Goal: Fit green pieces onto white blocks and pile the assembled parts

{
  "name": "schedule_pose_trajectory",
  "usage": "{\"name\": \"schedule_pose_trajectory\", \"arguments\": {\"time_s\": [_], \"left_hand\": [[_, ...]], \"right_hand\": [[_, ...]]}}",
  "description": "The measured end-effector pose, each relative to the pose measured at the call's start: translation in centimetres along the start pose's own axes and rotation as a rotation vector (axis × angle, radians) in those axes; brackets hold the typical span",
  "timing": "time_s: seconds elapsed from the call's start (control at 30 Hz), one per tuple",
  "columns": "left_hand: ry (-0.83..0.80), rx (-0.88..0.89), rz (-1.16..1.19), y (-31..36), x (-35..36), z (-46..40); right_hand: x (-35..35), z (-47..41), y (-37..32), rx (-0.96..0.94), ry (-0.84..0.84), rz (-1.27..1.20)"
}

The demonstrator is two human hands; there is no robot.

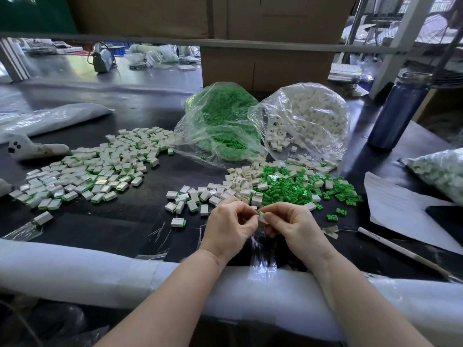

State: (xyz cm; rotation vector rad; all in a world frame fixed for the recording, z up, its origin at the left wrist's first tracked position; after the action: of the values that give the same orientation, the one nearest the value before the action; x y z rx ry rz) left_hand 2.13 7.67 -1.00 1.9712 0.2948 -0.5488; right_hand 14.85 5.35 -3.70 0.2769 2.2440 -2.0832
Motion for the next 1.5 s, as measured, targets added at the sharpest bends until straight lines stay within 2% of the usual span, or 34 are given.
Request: {"name": "schedule_pose_trajectory", "arguments": {"time_s": [0.27,0.47,0.63,0.9,1.2,1.5], "left_hand": [[-0.096,-0.147,0.159,-1.5,0.7,0.0],[-0.104,-0.141,0.123,-1.5,0.8,0.1],[-0.112,-0.121,0.29,-0.9,0.7,0.1],[-0.123,-0.105,0.383,-0.7,1.0,0.2],[-0.171,-0.096,0.345,-0.4,1.4,0.3],[-0.143,0.004,0.15,0.2,1.3,0.3]], "right_hand": [[0.0,0.0,-0.2,-0.02,0.012,0.01],[0.0,-0.1,-0.1,-0.016,0.011,0.009],[-0.4,-0.1,0.0,-0.007,0.028,-0.075],[0.0,-0.1,0.3,0.034,-0.034,-0.176],[0.2,-0.1,0.6,0.044,-0.057,-0.173],[0.1,0.1,0.4,0.04,-0.054,-0.156]]}}
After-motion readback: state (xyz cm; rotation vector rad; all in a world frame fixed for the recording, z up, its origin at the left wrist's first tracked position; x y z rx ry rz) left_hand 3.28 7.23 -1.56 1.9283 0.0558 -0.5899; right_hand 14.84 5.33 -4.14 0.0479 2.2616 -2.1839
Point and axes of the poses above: each hand's wrist, its own z-axis away from the middle knuckle, its own x-axis out of the palm, y = z × x, the point moved 9 cm from there along -z, towards the middle knuckle
